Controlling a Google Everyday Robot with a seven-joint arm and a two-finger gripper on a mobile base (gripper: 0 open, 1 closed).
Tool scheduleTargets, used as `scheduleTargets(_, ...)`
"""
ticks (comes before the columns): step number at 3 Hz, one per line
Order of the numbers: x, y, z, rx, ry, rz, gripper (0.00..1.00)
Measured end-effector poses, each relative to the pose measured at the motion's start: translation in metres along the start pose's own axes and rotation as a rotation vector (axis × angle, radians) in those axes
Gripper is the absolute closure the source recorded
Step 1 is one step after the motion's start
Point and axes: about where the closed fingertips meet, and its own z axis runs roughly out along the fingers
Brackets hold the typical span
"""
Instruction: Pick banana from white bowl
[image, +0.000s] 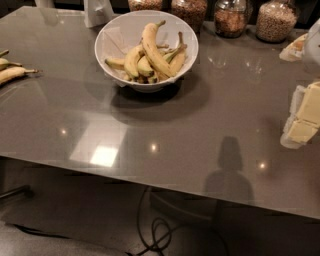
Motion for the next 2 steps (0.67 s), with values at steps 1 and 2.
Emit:
scheduleTargets(1, -0.0002, -0.0001, -0.0001, 0.0, -0.001, 0.0, 0.0)
scheduleTargets(2, -0.009, -0.0037, -0.0022, 0.017, -0.025, 0.001, 0.0)
